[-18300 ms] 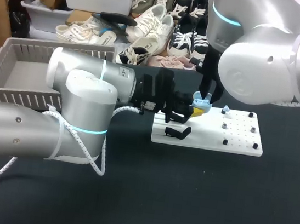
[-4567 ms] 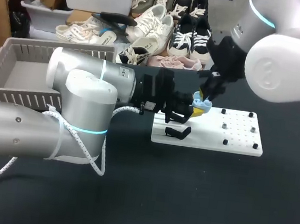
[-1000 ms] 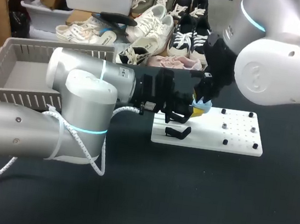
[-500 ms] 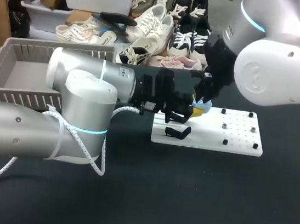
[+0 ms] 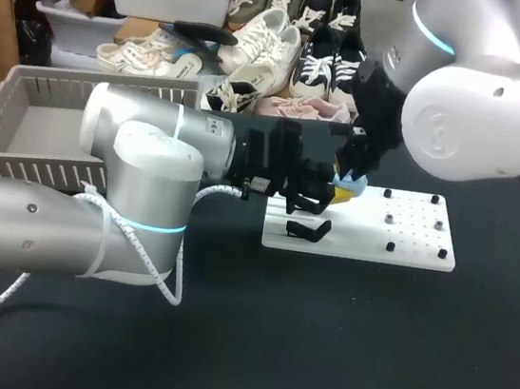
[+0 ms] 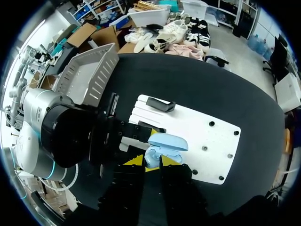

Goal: Pick up each earbud case from the left stands, insert the matching earbuds, close the lid, and place the case in the box.

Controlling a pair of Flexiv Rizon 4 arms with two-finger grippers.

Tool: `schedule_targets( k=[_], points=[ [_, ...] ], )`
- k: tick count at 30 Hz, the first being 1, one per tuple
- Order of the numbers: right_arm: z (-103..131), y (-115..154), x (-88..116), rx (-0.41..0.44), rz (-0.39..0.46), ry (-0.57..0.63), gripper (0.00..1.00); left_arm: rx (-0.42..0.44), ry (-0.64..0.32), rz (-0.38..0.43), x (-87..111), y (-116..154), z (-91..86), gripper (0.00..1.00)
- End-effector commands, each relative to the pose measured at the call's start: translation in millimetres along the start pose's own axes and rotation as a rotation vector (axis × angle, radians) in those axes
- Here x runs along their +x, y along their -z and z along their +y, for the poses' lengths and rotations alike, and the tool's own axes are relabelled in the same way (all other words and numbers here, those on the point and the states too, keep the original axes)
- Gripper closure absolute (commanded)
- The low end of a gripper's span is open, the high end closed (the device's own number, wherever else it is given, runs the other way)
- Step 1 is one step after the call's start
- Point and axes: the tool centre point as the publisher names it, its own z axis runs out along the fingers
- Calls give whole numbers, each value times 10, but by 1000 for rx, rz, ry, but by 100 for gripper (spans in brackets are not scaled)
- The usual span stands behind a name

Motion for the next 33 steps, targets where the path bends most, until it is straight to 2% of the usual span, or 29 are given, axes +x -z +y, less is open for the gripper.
schedule_targets(
  k=[1,17,22,27,30,33],
  points=[
    [-16,-18,-11,5,4,-5,100,-5,-1,-2,-1,-1,-7,100],
    [-47,-32,-34,18,15,-19,100,-5,-1,-2,-1,-1,-7,100],
    [-47,-37,-40,25,20,-30,85,-5,-1,-2,-1,-1,-7,100],
    [-47,-31,-35,26,20,-34,82,-5,-1,-2,-1,-1,-7,100],
    [-50,-20,-31,28,17,-36,73,-5,-1,-2,-1,-1,-7,100],
    [-50,-18,-28,30,17,-37,71,-5,-1,-2,-1,-1,-7,100]
  ],
)
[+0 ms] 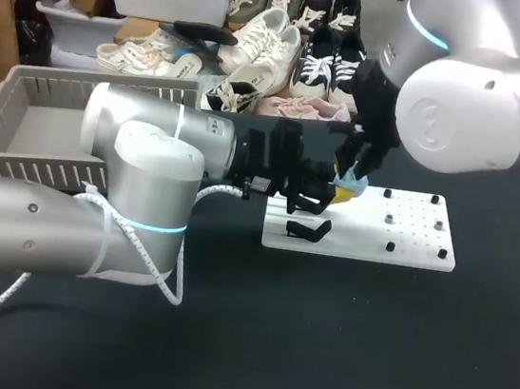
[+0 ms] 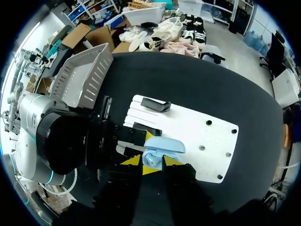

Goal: Pick up each earbud case from the left stands, insert the matching earbuds, close the lid, and place the case in the box.

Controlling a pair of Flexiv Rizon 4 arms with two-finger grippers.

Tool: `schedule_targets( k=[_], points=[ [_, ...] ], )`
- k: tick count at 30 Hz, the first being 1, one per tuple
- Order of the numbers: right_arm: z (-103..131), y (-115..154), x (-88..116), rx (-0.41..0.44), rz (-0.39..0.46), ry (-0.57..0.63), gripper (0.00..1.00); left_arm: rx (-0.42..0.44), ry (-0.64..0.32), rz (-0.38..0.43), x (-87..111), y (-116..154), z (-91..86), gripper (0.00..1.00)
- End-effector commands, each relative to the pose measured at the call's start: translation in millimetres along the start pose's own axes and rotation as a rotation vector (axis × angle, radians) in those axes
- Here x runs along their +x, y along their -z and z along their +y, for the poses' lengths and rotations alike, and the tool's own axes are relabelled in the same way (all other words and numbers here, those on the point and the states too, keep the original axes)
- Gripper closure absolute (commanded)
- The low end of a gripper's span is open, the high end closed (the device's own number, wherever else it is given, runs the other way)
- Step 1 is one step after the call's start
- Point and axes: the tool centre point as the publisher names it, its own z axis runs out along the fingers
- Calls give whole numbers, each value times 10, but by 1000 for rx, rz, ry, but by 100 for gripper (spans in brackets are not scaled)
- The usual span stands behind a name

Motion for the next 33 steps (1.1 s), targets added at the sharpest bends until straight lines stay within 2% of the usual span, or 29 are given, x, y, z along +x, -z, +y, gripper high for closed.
schedule_targets(
  k=[1,7,12,21,28,33],
  points=[
    [0,6,16,6,-1,-5,71,-4,-1,-3,4,6,-11,100],
    [13,79,48,1,-18,-7,71,-4,-1,-3,4,6,-11,100],
    [16,232,45,3,-64,-11,71,-4,-1,-3,4,6,-11,100],
    [-165,331,-219,77,-123,-95,71,-4,-1,-3,4,6,-11,100],
    [-345,224,-441,73,-109,-161,67,-4,-1,-3,4,6,-11,100],
    [-437,99,-516,77,-78,-190,67,-4,-1,-3,4,6,-11,100]
  ],
)
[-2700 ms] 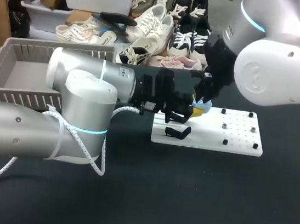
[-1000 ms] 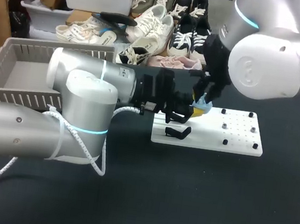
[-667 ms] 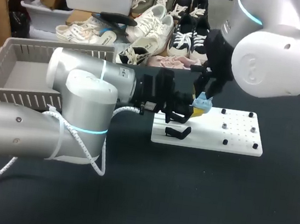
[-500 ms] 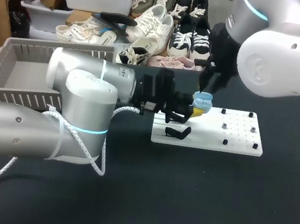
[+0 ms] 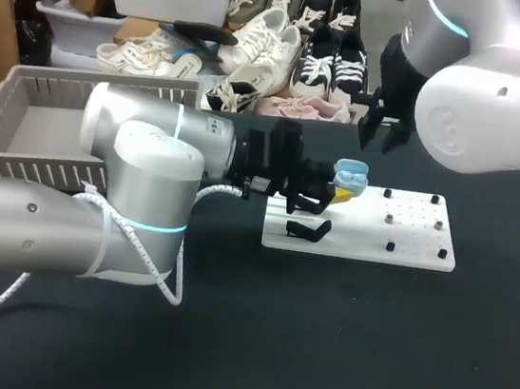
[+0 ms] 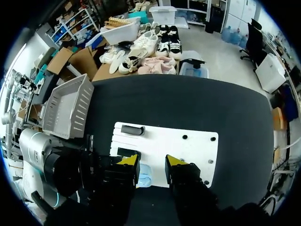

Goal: Pick up each earbud case from the left stands, insert the matching earbuds, close the lid, and place the case in the box.

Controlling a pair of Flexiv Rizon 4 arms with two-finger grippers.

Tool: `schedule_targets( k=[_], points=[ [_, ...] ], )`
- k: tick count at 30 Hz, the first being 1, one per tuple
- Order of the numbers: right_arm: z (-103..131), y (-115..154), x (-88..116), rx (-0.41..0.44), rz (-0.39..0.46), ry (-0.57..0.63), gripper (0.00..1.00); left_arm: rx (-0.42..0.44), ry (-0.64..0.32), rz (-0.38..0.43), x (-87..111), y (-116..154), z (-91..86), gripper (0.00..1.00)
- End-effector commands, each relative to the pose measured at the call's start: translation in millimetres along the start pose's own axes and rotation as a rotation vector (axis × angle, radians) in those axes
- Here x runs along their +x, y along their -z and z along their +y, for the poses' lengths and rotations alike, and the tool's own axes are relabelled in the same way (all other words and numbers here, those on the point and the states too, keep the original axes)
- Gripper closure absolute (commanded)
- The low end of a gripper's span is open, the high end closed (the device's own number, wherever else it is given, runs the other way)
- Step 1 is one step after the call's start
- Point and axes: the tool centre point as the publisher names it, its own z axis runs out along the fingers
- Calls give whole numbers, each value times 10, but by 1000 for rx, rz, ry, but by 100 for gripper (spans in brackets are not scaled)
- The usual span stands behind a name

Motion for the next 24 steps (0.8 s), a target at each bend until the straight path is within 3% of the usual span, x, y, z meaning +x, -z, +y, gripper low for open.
schedule_targets(
  k=[1,11,24],
  points=[
    [6,-145,-133,5,43,-8,67,-4,-1,-3,7,-1,-8,100],
    [-7,-334,-57,18,92,-33,69,-4,-1,-3,7,-1,-8,100],
    [88,-276,138,39,92,-25,71,-4,-1,-3,7,-1,-8,100]
  ],
)
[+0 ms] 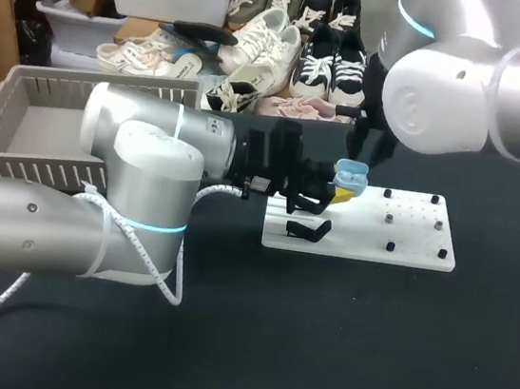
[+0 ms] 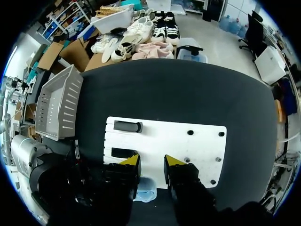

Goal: Pick up each earbud case from the left stands, insert the matching earbuds, close the lid, and place the case in the box.

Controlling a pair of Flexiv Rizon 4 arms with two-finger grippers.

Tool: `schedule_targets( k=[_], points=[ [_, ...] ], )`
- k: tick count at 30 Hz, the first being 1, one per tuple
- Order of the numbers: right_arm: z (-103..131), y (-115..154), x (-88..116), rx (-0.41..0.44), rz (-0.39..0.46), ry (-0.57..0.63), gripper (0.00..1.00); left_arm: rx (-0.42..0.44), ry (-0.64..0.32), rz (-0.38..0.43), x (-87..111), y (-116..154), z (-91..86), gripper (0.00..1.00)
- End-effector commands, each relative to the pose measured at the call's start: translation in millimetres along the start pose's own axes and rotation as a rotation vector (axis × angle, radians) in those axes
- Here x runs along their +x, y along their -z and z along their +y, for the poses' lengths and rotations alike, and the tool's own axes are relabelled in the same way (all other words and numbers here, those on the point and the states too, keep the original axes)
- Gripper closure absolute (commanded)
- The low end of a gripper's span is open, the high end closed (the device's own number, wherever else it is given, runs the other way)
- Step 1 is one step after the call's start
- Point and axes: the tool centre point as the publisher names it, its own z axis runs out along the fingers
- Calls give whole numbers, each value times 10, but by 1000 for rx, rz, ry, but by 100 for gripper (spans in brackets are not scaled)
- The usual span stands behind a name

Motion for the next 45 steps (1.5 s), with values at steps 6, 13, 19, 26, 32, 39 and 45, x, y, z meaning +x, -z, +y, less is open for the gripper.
schedule_targets(
  k=[6,13,19,26,32,39,45],
  points=[
    [58,58,171,19,-21,1,70,-4,-1,-3,7,-2,-8,100],
    [73,109,231,17,-26,-3,71,-4,-1,-3,7,-2,-8,100],
    [58,222,280,-6,-55,-26,69,-4,-1,-3,7,-2,-8,100],
    [-1,419,380,-68,-113,-91,69,-4,-1,-3,7,-2,-8,100],
    [-213,563,641,-171,-166,-228,69,-4,-1,-3,7,-2,-8,100],
    [-350,481,926,-187,-130,-324,69,-4,-1,-3,7,-2,-8,100],
    [-329,436,1083,-182,-110,-362,71,-15,-5,0,30,88,59,100]
  ],
)
